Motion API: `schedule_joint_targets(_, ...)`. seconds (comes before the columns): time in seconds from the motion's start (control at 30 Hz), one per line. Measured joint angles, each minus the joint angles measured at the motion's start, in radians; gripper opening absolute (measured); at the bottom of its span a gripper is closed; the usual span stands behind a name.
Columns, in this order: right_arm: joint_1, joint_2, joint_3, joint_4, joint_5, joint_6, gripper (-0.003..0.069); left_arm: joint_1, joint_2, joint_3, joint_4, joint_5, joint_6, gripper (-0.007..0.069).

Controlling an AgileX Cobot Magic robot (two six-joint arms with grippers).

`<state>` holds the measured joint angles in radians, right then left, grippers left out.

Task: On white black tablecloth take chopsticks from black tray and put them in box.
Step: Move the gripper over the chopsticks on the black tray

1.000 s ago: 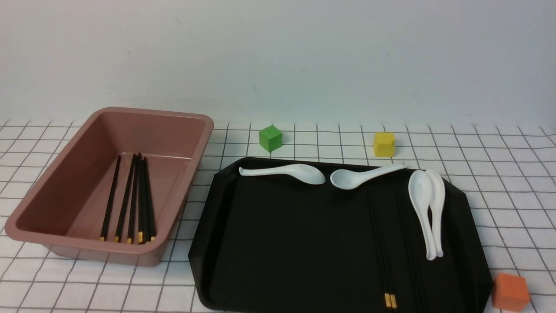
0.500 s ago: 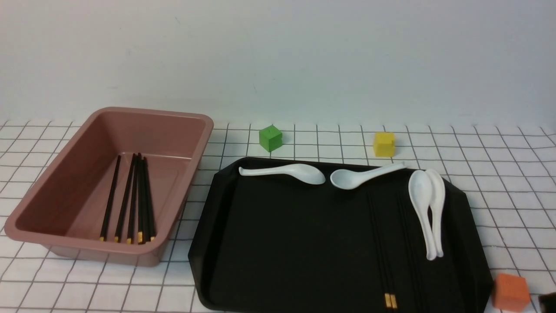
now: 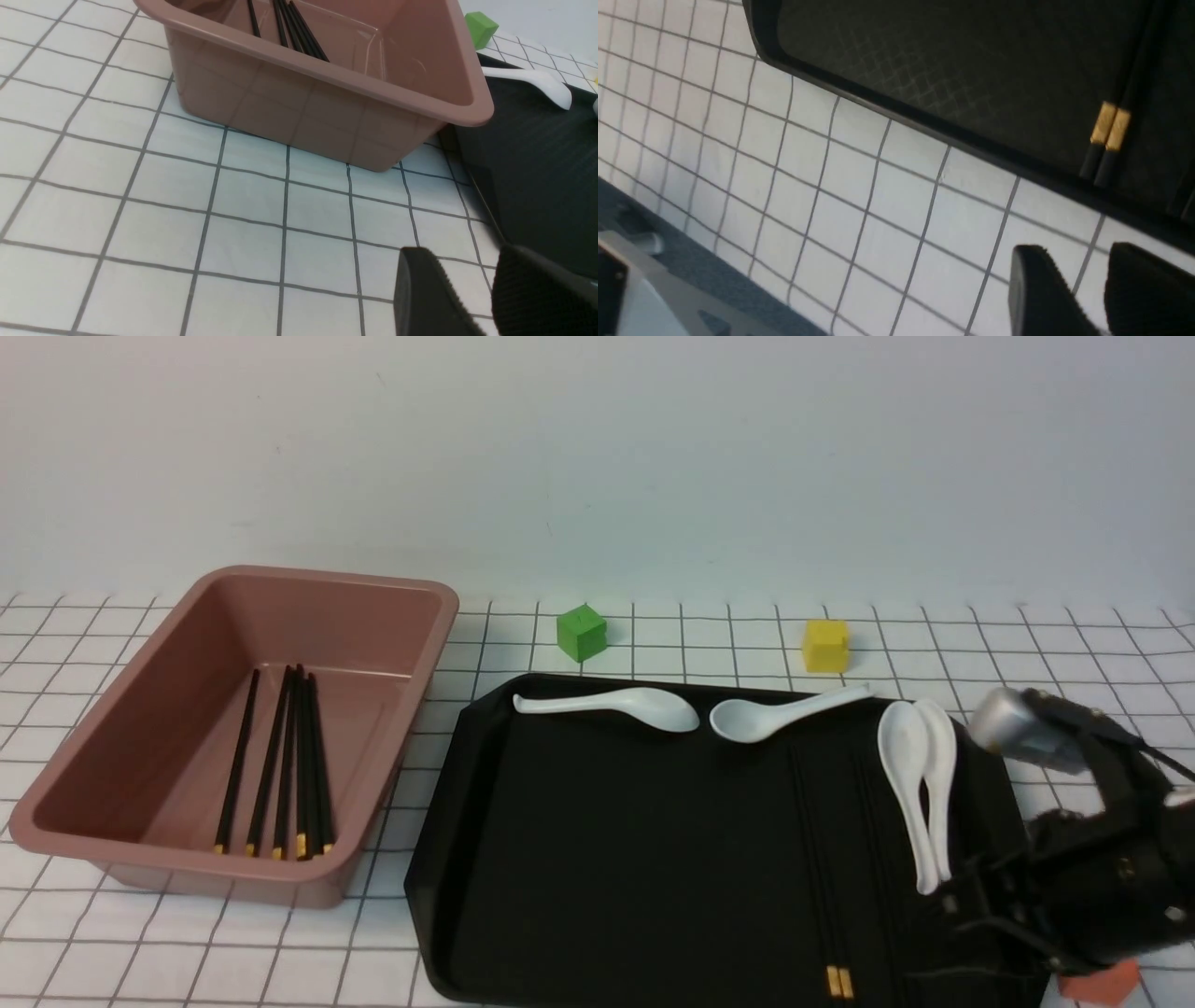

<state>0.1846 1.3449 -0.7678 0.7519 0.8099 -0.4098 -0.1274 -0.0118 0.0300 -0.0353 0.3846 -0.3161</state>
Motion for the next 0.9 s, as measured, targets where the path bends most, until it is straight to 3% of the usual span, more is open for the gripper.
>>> schedule_joint_targets(0.17, 0.151, 0.169, -0.136, -0.25, -0.059, 0.253, 0.0249, 0.0, 0.0, 0.0, 0.0, 0.0, 0.0, 0.0239)
schedule_joint_targets(0.23, 0.208, 0.251, -0.206, -0.406, -0.061, 0.426, 0.0251, 0.0, 0.0, 0.0, 0.0, 0.0, 0.0, 0.0239)
schedule_joint_targets(0.4, 0.27, 0.402, -0.317, -0.624, -0.068, 0.712, 0.0266, 0.0, 0.0, 0.0, 0.0, 0.0, 0.0, 0.0239)
schedule_joint_targets(0.67, 0.275, 0.526, -0.355, -0.67, -0.099, 0.796, 0.0307, 0.0, 0.0, 0.0, 0.0, 0.0, 0.0, 0.0239)
schedule_joint_targets(0.9, 0.275, 0.562, -0.373, -0.678, -0.081, 0.796, 0.0276, 0.0, 0.0, 0.0, 0.0, 0.0, 0.0, 0.0239)
